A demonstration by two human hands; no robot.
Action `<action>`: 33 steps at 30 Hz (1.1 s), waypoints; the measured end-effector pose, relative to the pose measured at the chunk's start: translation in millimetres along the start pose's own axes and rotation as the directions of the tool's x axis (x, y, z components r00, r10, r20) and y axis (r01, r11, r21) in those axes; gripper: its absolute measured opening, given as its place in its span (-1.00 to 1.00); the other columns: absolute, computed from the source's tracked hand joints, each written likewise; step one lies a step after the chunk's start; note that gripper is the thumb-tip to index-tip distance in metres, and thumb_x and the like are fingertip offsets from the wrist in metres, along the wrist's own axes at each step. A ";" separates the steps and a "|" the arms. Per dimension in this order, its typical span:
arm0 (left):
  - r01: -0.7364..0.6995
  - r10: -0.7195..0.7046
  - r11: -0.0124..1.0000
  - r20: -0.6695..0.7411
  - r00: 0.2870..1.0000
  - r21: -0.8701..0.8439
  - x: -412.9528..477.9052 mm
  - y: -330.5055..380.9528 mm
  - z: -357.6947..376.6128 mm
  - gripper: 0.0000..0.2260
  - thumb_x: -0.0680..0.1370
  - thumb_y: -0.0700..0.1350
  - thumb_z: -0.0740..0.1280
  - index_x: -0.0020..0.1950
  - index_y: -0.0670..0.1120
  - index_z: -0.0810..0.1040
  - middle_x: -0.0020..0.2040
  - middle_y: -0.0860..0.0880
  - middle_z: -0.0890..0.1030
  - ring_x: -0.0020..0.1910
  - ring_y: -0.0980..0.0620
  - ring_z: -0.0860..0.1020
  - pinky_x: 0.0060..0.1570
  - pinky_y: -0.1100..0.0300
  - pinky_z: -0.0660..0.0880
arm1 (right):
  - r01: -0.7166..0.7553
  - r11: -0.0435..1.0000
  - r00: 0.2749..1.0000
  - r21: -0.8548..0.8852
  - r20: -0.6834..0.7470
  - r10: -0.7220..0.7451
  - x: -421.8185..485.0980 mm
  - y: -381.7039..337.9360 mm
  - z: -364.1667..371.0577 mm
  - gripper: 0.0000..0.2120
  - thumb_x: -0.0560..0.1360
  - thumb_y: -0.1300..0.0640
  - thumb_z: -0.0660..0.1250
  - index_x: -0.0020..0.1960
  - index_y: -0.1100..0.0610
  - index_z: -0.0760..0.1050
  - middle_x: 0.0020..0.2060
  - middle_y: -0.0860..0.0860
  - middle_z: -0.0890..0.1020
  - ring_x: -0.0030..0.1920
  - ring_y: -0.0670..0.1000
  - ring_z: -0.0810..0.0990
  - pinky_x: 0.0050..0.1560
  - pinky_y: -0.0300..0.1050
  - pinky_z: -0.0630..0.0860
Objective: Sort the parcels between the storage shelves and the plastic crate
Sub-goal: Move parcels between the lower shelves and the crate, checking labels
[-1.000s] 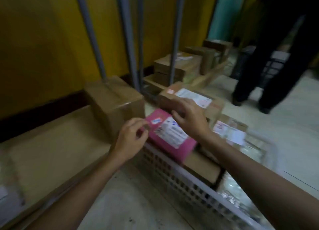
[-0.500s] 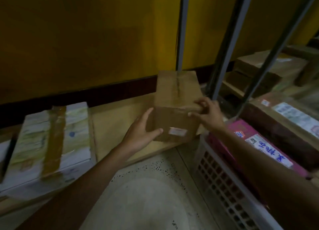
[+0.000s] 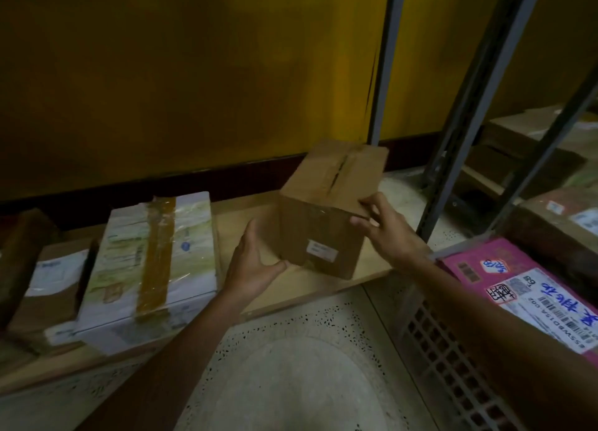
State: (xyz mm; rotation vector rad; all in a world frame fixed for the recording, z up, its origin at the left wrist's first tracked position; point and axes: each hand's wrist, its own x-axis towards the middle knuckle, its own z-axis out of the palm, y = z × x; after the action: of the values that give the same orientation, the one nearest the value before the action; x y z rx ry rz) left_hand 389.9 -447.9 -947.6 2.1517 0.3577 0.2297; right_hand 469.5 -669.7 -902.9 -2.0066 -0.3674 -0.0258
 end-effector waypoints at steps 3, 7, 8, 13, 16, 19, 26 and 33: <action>0.089 -0.087 0.994 0.051 0.995 -0.055 -1.2 1.6 2.2 -0.10 0.35 -0.10 0.50 0.50 0.01 -0.02 0.49 -0.04 0.20 0.42 -0.08 0.24 0.33 0.04 0.29 | -0.022 0.996 0.999 0.090 0.035 0.019 -10.9 2.3 -21.1 -0.86 0.54 0.19 0.28 0.09 0.09 0.43 0.11 -0.05 0.51 0.15 -0.03 0.50 -0.05 -0.24 0.52; 0.190 -0.132 0.947 0.226 0.965 -0.258 -20.3 6.9 22.2 -0.25 0.33 -0.10 0.52 0.41 -0.08 0.20 0.32 -0.08 0.44 0.26 -0.05 0.45 0.17 0.09 0.45 | 0.011 0.986 0.998 0.164 0.052 -0.020 -16.5 -19.3 -28.5 -0.90 0.55 0.16 0.27 0.00 -0.02 0.46 -0.04 -0.24 0.55 -0.03 -0.24 0.55 -0.24 -0.40 0.53; 0.223 -0.160 0.928 0.222 0.962 -0.299 -23.8 11.2 21.2 -0.28 0.32 -0.05 0.52 0.39 -0.08 0.25 0.30 -0.07 0.47 0.21 -0.03 0.48 0.09 0.13 0.47 | 0.013 0.981 0.999 0.193 0.033 -0.020 -15.9 -27.3 -30.9 -0.89 0.55 0.14 0.27 0.03 -0.05 0.45 -0.06 -0.25 0.55 -0.06 -0.27 0.56 -0.25 -0.41 0.52; 0.247 -0.203 0.837 0.143 0.969 -0.489 -4.1 65.0 -19.5 -0.46 0.43 0.21 0.28 0.34 -0.02 0.38 0.15 0.01 0.52 -0.03 0.06 0.48 -0.02 0.17 0.41 | 0.014 0.979 0.990 0.205 0.133 -0.042 -12.0 -73.3 -46.2 -0.35 0.44 -0.20 0.31 0.45 -0.12 0.15 0.26 -0.20 0.36 0.22 -0.15 0.40 -0.01 -0.32 0.39; 0.152 -0.100 0.701 0.115 0.988 -0.696 0.1 94.5 -41.6 -0.49 0.49 0.22 0.13 0.36 0.01 0.38 0.29 -0.06 0.48 0.19 -0.05 0.46 0.22 -0.03 0.38 | -0.069 0.962 0.987 0.263 0.156 0.028 -11.0 -95.5 -56.1 -0.18 0.32 -0.35 0.21 0.50 -0.23 -0.02 0.38 -0.20 0.22 0.34 -0.06 0.31 0.17 -0.07 0.42; 0.069 0.006 0.625 0.093 0.996 -0.778 -5.7 104.3 -55.1 -0.38 0.38 0.29 0.16 0.31 -0.04 0.44 0.30 -0.10 0.49 0.26 -0.06 0.44 0.34 -0.13 0.27 | -0.184 0.873 0.983 0.452 0.106 0.153 -17.1 -100.5 -64.2 -0.25 0.35 -0.42 0.03 0.42 -0.07 0.31 0.38 0.05 0.40 0.37 0.13 0.36 0.31 0.33 0.29; 0.001 0.020 0.904 0.044 0.999 -0.427 -8.3 94.8 -49.8 -0.53 0.48 0.07 0.33 0.35 0.03 0.35 0.18 0.01 0.55 0.20 -0.05 0.50 0.13 0.02 0.46 | -0.031 0.934 0.999 0.356 0.047 0.015 -35.1 -100.8 -48.5 -0.36 0.35 -0.29 0.30 0.36 -0.07 0.34 0.25 -0.11 0.46 0.31 -0.06 0.41 0.16 -0.09 0.43; 0.032 -0.084 0.907 -0.106 0.991 -0.419 -6.8 90.1 -36.6 -0.69 0.46 0.13 0.34 0.08 -0.03 0.50 -0.05 0.00 0.64 -0.03 -0.01 0.59 -0.11 0.11 0.52 | 0.013 0.989 0.993 0.145 0.111 -0.030 -34.3 -83.8 -42.0 -0.27 0.44 0.05 0.41 0.49 -0.16 0.10 0.23 -0.19 0.42 0.14 -0.21 0.48 -0.11 -0.38 0.48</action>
State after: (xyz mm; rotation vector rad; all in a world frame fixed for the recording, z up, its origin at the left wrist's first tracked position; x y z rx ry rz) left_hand 387.8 -470.8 -852.8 1.7058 0.4025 0.3698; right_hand 420.3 -681.2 -816.8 -1.8658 -0.4508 0.0991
